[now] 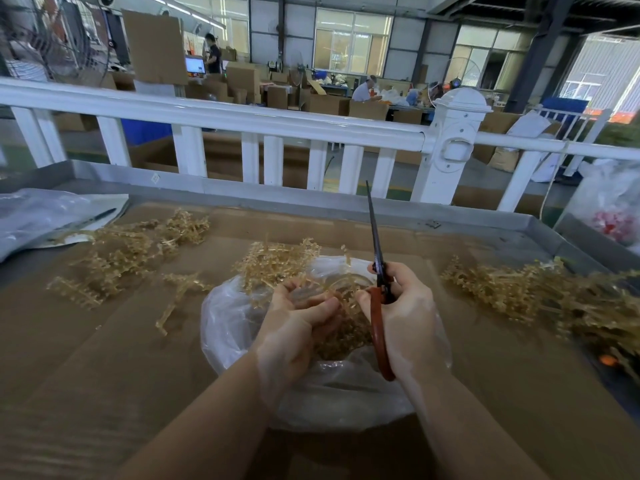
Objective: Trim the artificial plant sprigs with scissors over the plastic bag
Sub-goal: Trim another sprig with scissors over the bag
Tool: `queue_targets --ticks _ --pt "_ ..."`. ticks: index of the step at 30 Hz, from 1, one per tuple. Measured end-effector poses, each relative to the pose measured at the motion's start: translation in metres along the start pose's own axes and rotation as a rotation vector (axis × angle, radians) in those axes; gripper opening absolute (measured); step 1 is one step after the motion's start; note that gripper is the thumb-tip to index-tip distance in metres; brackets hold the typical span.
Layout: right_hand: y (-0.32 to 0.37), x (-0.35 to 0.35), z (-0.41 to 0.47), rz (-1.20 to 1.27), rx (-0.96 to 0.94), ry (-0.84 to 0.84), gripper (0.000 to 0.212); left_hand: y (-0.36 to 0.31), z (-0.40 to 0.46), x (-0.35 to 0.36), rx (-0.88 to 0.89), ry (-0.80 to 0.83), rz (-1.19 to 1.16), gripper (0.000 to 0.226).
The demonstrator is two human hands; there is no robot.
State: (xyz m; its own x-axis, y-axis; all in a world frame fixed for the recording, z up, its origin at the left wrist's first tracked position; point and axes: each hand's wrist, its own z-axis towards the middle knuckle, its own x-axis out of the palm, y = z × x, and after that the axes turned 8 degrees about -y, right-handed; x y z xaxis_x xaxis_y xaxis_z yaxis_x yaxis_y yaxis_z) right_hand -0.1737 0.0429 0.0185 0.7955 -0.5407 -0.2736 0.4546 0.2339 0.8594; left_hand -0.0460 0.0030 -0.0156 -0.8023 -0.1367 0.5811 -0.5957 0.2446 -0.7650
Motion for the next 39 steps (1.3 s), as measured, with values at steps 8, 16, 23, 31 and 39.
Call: queue_targets --ticks 8,16,23,31,39 --pt "-0.002 -0.001 -0.001 -0.222 -0.054 0.042 0.024 0.002 0.002 -0.007 0.248 0.023 0.137 0.052" --pt "-0.006 -0.001 -0.003 -0.252 -0.13 0.038 0.018 0.002 0.007 -0.01 0.102 0.097 0.147 0.028" --pt "-0.02 0.0 -0.011 -0.311 -0.21 0.177 0.012 0.004 0.01 -0.017 0.117 0.035 0.119 0.031" --pt "-0.049 0.0 -0.023 -0.557 -0.307 0.238 0.034 0.009 0.013 -0.02 0.199 0.078 0.019 0.028" --pt "-0.056 0.0 -0.032 -0.574 -0.359 0.168 0.038 0.014 0.013 -0.024 0.232 0.076 -0.006 0.028"
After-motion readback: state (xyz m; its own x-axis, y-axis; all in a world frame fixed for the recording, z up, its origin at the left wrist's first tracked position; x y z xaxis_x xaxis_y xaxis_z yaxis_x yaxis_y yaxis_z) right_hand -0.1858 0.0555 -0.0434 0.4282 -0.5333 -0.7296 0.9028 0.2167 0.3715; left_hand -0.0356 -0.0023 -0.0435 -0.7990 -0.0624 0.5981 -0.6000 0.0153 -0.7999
